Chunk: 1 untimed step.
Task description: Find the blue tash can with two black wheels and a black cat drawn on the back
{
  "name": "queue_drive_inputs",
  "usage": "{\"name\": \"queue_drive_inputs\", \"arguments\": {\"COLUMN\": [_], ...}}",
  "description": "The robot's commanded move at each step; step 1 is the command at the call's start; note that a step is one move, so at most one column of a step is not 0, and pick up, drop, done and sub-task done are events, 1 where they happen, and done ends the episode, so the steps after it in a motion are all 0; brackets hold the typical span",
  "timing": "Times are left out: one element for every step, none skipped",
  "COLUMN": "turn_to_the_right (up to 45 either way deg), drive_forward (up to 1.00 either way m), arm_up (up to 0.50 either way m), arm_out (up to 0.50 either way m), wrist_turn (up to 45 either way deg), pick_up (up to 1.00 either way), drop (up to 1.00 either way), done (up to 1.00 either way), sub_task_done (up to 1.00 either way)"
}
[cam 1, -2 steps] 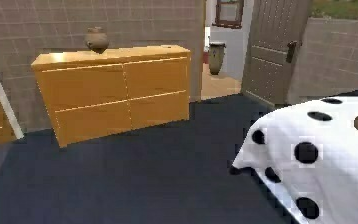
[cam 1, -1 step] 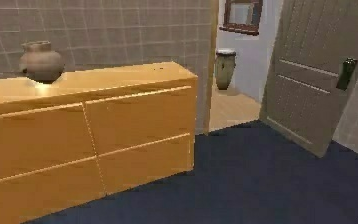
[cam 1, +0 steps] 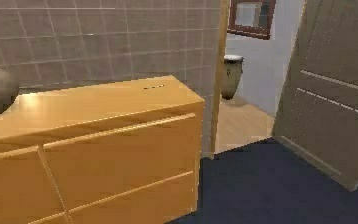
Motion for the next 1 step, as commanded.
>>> {"name": "queue_drive_inputs", "arguments": {"turn_to_the_right": [27.0], "drive_forward": [0.00], "arm_up": [0.00], "arm_out": [0.00], "wrist_turn": [0.0], "pick_up": [0.00], "drop": [0.00], "done": [0.00], "sub_task_done": [0.00]}}
